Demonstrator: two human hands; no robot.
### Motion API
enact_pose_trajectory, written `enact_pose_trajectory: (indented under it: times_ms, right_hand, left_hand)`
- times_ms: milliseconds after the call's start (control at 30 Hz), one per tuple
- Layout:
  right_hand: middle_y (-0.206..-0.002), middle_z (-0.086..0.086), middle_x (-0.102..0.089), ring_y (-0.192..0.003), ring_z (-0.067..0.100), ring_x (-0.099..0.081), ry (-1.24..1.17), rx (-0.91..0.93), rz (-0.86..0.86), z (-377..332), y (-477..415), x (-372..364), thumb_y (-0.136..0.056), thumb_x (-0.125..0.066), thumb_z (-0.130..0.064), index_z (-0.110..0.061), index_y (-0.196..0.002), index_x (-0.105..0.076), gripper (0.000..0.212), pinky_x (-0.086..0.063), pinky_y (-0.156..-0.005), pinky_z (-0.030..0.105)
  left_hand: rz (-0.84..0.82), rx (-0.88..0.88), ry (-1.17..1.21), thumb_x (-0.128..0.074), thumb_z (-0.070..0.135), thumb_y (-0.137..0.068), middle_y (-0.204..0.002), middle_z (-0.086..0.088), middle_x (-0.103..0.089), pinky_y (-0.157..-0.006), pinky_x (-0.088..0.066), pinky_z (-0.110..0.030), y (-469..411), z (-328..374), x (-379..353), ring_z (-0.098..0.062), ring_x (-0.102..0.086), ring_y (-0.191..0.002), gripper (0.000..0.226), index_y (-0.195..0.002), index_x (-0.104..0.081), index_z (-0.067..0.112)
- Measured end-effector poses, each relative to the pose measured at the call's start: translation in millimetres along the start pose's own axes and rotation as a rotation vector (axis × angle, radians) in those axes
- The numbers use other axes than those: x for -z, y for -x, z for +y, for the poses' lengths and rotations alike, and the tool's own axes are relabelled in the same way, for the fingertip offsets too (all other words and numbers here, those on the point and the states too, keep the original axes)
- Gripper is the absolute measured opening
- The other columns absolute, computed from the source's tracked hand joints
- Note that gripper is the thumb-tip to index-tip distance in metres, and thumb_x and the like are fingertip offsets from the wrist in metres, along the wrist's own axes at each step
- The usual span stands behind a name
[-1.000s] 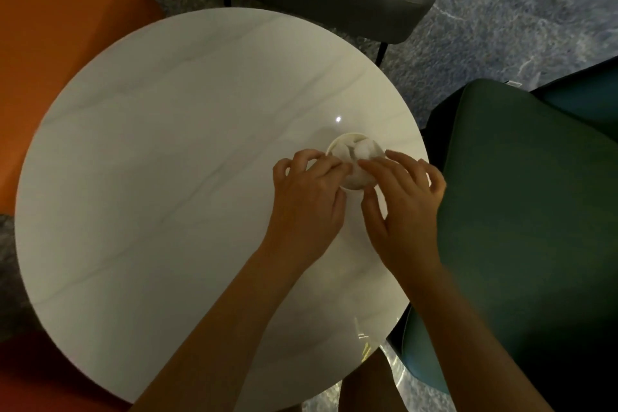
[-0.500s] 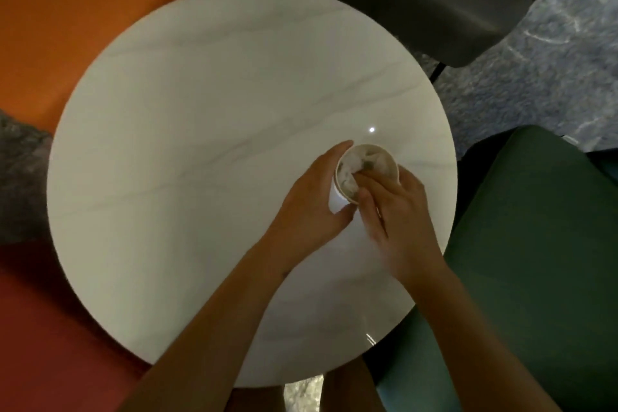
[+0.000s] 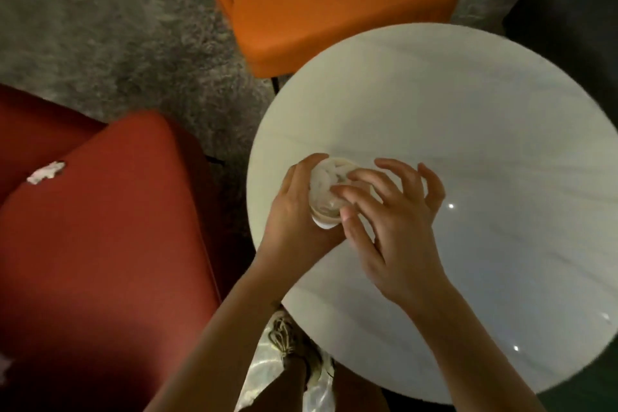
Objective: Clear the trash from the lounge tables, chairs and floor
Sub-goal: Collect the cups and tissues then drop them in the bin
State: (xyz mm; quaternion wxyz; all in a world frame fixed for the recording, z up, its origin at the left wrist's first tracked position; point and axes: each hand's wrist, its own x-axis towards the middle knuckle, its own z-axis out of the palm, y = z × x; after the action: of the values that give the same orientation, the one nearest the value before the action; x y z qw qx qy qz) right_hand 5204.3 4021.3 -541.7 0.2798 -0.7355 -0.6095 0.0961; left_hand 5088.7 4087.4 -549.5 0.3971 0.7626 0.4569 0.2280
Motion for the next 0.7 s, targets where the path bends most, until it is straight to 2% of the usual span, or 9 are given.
enact_pose_trajectory:
  times_ms: [100,233,333,467,567,700]
  right_hand:
    - [-0.11,-0.002,-0.063,-0.116,0.02,-0.045,-0.051,0.18,-0.025,-45,-18,-29,-0.089,-0.04,-0.032,-0.019,-0.108,-0.068,0.036,-0.022,-0.102,0.046]
    - [-0.105,-0.005,-0.064,-0.112,0.016,-0.048,-0.175,0.3,-0.046,-107,-32,-70,-0.09,-0.039,-0.029,-0.017,-0.104,-0.068,0.034,-0.031,-0.096,0.048]
    - [-0.103,-0.007,-0.065,-0.112,0.013,-0.048,-0.203,0.357,-0.103,-152,-40,-105,-0.091,-0.038,-0.03,-0.018,-0.103,-0.068,0.035,-0.026,-0.098,0.039]
    - [-0.101,-0.007,-0.066,-0.109,0.011,-0.048,-0.225,0.379,-0.138,-204,-51,-151,-0.091,-0.038,-0.031,-0.019,-0.105,-0.067,0.035,-0.026,-0.095,0.036]
    - [-0.102,-0.004,-0.066,-0.109,0.011,-0.046,-0.232,0.368,-0.218,-234,-58,-187,-0.09,-0.037,-0.034,-0.018,-0.107,-0.066,0.037,-0.025,-0.094,0.034]
    - [-0.106,-0.003,-0.065,-0.11,0.014,-0.047,-0.224,0.414,-0.345,-264,-75,-234,-0.089,-0.038,-0.037,-0.018,-0.112,-0.064,0.039,-0.025,-0.095,0.035]
  left_hand:
    - [0.157,0.042,-0.021,-0.084,0.024,-0.064,-0.108,0.019,-0.041,-0.08,-0.032,0.004,17,-30,46,0.005,-0.041,-0.098,0.071,-0.122,-0.049,0.003]
    - [0.33,0.146,-0.041,-0.086,0.024,-0.061,-0.107,0.009,-0.048,-0.078,-0.035,0.0,47,-81,108,-0.003,-0.045,-0.098,0.074,-0.122,-0.049,0.004]
    - [0.445,0.247,-0.055,-0.087,0.021,-0.06,-0.109,0.007,-0.05,-0.079,-0.033,0.001,76,-120,152,0.002,-0.044,-0.098,0.076,-0.124,-0.048,0.005]
    - [0.576,0.355,-0.057,-0.087,0.015,-0.059,-0.124,0.007,-0.045,-0.089,-0.028,0.003,114,-168,203,0.002,-0.04,-0.112,0.09,-0.135,-0.04,0.005]
    - [0.656,0.426,-0.077,-0.087,0.011,-0.057,-0.118,0.007,-0.046,-0.085,-0.026,0.006,135,-200,233,0.007,-0.039,-0.105,0.085,-0.131,-0.044,0.006]
    - [0.789,0.529,-0.077,-0.085,0.01,-0.058,-0.112,0.012,-0.046,-0.083,-0.028,0.004,152,-230,259,0.003,-0.041,-0.102,0.078,-0.126,-0.047,0.009]
